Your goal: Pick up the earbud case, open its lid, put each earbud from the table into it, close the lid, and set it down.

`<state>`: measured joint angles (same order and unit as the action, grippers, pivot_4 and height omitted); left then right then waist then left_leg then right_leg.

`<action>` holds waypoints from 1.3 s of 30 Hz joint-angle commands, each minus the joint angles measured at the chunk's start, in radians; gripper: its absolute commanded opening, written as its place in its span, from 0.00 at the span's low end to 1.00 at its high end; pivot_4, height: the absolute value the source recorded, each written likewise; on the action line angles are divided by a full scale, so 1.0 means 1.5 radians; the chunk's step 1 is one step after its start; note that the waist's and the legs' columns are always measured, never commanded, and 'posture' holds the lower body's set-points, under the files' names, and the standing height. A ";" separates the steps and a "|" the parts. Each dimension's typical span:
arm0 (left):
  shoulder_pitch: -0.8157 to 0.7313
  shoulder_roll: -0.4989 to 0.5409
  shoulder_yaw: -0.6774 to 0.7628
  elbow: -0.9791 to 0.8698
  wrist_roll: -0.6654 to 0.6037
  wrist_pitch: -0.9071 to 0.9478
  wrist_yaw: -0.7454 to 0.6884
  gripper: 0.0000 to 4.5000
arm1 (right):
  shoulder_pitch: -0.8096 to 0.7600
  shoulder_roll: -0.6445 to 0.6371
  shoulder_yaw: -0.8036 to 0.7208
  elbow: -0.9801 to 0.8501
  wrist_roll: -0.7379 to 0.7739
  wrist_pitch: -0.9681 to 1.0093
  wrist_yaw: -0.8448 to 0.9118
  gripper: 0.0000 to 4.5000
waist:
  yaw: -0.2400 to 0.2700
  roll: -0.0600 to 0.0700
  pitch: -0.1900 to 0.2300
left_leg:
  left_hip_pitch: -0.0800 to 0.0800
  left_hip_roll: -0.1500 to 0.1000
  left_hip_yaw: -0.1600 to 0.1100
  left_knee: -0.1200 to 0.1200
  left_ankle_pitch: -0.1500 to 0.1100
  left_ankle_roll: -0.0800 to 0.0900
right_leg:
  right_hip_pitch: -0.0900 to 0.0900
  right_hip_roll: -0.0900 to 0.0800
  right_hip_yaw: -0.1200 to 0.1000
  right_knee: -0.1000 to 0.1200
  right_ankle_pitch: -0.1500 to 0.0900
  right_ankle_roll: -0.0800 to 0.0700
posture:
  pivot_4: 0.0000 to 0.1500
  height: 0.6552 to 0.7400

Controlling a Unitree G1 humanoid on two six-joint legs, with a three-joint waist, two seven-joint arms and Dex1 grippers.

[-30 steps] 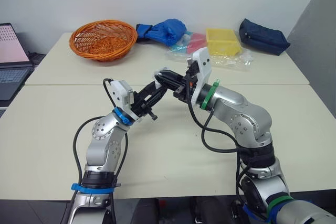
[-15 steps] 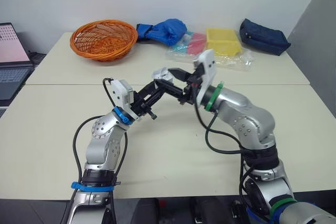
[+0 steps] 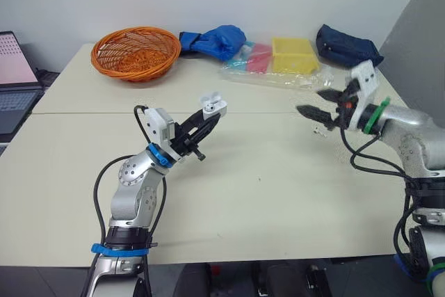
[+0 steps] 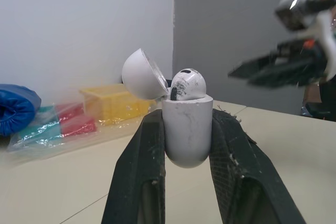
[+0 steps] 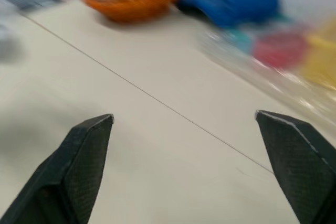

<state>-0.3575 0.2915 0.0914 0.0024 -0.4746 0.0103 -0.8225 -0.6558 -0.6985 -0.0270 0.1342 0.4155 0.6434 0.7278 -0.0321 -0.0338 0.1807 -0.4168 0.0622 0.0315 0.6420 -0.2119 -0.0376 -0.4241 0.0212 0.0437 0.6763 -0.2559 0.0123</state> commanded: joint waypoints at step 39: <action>-0.006 0.006 0.001 -0.050 -0.009 -0.001 0.017 0.17 | -0.210 0.066 0.056 0.689 -0.271 -0.356 0.087 0.09 | 0.000 0.000 0.000 | 0.001 0.000 0.001 0.001 0.000 0.000 | 0.001 0.000 0.000 0.001 0.000 0.000 | 1.00 1.00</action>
<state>-0.3519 0.2991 0.0851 -0.0412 -0.4743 0.0173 -0.7968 -0.9637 -0.5798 0.0639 1.1590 0.0225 0.1119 0.8509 -0.0323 -0.0333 0.1810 -0.4152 0.0619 0.0328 0.6437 -0.2121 -0.0372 -0.4230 0.0212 0.0441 0.6783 -0.2554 0.0128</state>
